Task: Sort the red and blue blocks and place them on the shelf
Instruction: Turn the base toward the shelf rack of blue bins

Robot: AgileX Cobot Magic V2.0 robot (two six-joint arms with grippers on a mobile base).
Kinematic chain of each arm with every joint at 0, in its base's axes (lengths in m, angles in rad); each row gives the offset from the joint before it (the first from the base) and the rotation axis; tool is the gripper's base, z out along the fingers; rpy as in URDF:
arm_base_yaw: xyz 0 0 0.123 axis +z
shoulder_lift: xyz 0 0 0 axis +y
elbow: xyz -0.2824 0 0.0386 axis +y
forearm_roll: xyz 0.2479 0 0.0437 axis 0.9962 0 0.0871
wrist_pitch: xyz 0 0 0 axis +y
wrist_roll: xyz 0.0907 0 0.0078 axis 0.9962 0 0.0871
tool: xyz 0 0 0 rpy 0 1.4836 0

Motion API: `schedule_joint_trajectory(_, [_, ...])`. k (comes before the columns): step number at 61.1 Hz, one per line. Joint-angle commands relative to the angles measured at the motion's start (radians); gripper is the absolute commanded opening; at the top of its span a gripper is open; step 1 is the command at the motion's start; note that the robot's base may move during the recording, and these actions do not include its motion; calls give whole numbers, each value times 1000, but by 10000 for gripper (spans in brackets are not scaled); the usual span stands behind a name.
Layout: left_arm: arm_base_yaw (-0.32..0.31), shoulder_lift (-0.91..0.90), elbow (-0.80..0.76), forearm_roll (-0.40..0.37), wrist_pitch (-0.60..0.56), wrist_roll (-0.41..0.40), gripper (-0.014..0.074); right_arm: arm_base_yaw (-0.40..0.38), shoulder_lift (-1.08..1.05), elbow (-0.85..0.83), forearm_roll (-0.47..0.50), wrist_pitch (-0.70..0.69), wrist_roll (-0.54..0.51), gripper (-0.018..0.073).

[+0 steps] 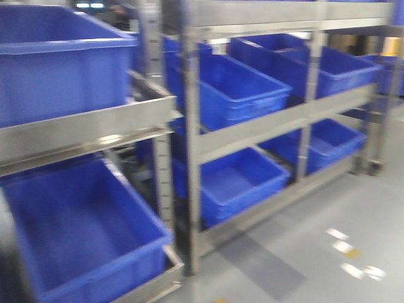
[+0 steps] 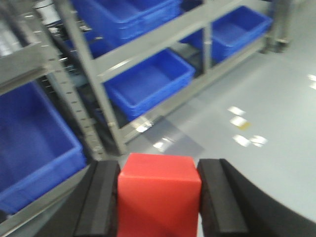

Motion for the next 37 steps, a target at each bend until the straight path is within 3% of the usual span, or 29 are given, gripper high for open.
schedule_joint_trajectory(1, [2,6,-28,10,-80,-9,123,-4,0,-28,-13,-91,-3,56])
schedule_joint_trajectory(37, [2,6,-28,10,-80,-9,123,-4,0,-28,-13,-91,-3,56])
